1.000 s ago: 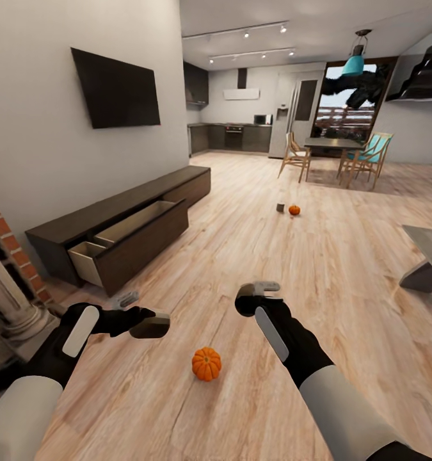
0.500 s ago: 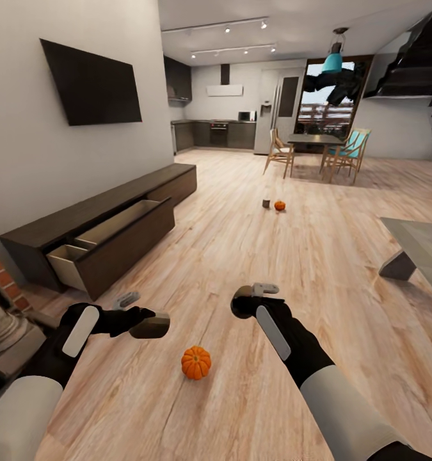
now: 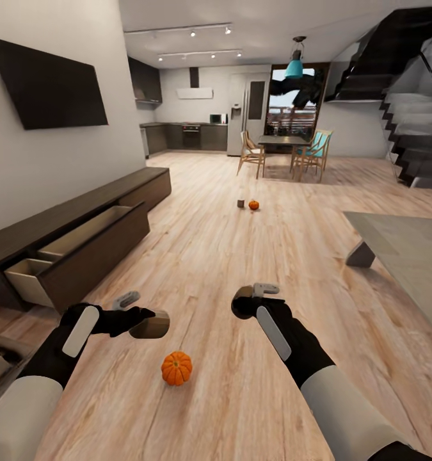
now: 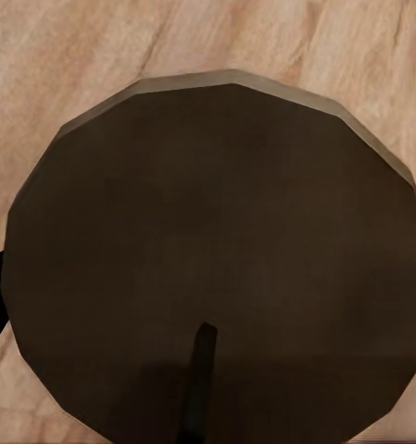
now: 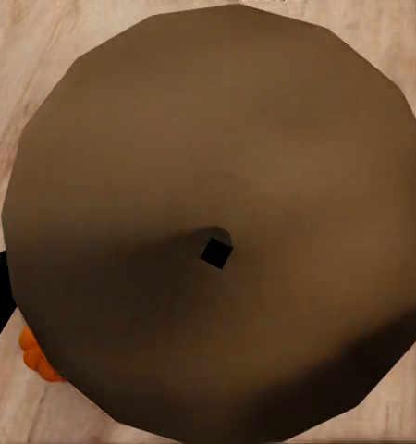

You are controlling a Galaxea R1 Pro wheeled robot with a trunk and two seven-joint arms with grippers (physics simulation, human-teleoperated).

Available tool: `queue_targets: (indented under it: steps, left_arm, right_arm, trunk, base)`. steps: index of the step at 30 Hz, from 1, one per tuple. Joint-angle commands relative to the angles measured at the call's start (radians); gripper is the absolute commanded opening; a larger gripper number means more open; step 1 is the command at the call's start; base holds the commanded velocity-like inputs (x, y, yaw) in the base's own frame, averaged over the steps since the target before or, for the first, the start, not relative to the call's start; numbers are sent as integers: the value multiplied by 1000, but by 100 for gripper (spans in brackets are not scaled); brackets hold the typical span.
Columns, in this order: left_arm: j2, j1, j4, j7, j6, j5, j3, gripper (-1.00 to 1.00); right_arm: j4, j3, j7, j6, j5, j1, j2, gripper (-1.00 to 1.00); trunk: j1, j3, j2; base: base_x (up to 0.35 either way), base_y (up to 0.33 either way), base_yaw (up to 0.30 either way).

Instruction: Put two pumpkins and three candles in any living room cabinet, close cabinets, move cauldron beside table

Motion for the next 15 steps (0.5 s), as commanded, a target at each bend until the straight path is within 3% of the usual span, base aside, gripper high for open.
queue_targets:
  steps: [1, 6, 15]
  left_arm:
    - [0, 0, 0, -2, 0, 1, 0, -100]
    - [0, 0, 0, -1, 0, 0, 0, -100]
    - [0, 0, 0, -1, 0, 0, 0, -100]
  right_arm:
    - [0, 0, 0, 0, 1, 0, 0, -100]
    - [1, -1, -1, 0, -1, 0, 0, -100]
    - [3, -1, -1, -1, -2, 0, 4, -100]
  trunk:
    - [0, 1, 0]
    - [0, 4, 0]
    - [0, -9, 0]
  base:
    - [0, 0, -276]
    - [0, 0, -237]
    - [0, 0, -12]
